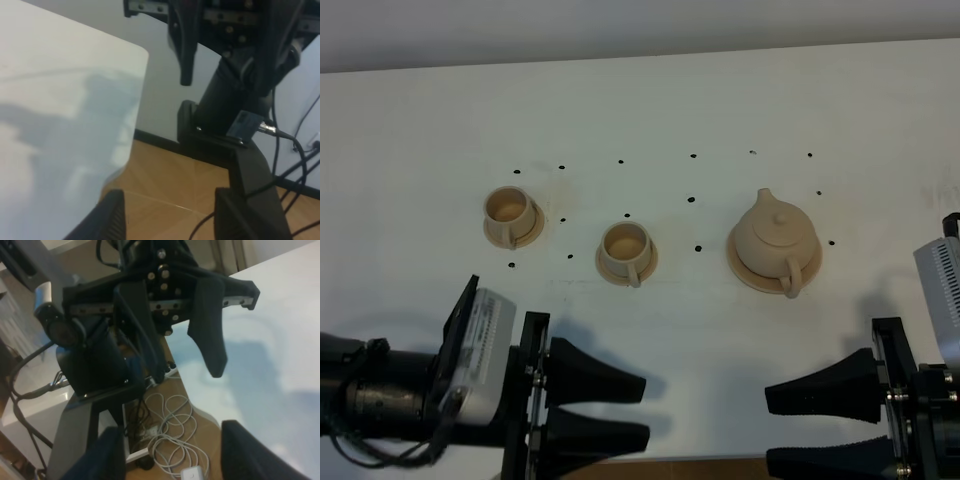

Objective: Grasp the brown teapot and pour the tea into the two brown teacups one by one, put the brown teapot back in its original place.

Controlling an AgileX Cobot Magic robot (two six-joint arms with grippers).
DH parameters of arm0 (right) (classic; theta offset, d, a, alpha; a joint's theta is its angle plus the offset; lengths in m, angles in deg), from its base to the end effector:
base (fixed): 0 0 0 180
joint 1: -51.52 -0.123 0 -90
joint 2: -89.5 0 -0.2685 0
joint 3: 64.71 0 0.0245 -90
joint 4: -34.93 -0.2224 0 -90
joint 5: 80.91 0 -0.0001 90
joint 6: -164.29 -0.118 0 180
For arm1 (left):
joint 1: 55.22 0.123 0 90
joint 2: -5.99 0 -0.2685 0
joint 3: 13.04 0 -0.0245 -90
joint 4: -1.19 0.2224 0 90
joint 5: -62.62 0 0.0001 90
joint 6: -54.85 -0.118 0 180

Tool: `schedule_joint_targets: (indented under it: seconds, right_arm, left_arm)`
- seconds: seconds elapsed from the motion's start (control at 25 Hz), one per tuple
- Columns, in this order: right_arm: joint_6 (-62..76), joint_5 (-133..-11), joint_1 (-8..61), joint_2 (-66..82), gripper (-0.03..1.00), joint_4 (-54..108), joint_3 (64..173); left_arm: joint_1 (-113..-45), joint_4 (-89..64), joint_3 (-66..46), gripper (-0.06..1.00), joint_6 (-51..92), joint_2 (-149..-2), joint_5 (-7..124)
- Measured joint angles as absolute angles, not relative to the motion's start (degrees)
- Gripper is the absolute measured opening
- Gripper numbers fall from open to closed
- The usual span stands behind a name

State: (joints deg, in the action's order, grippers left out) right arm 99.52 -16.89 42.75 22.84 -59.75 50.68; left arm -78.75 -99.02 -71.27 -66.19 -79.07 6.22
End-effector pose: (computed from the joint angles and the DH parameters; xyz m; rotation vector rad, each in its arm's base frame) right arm 0.1039 0.1230 0.2137 -0.9996 1.6788 1.0915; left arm 0.1286 -0.1616 0.1850 1.1454 1.8029 -1.1668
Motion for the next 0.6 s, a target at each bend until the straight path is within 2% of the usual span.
schedule_joint_targets:
  seconds: [0.28, 0.44, 0.6]
  right_arm:
    - [99.52, -18.08, 42.75, 22.84, 0.45, -61.31, 50.68]
    - [99.52, -20.09, 42.75, 22.84, 0.45, -62.63, 50.68]
    - [99.52, -23.56, 42.75, 22.84, 0.45, -63.92, 50.68]
  left_arm:
    - [-78.75, -91.73, -64.65, 0.44, -48.69, -75.84, 15.73]
    - [-78.75, -79.17, -60.48, 0.44, -28.84, -68.64, 20.8]
    - [-78.75, -59.43, -57.49, 0.44, -3.08, -59.28, 23.85]
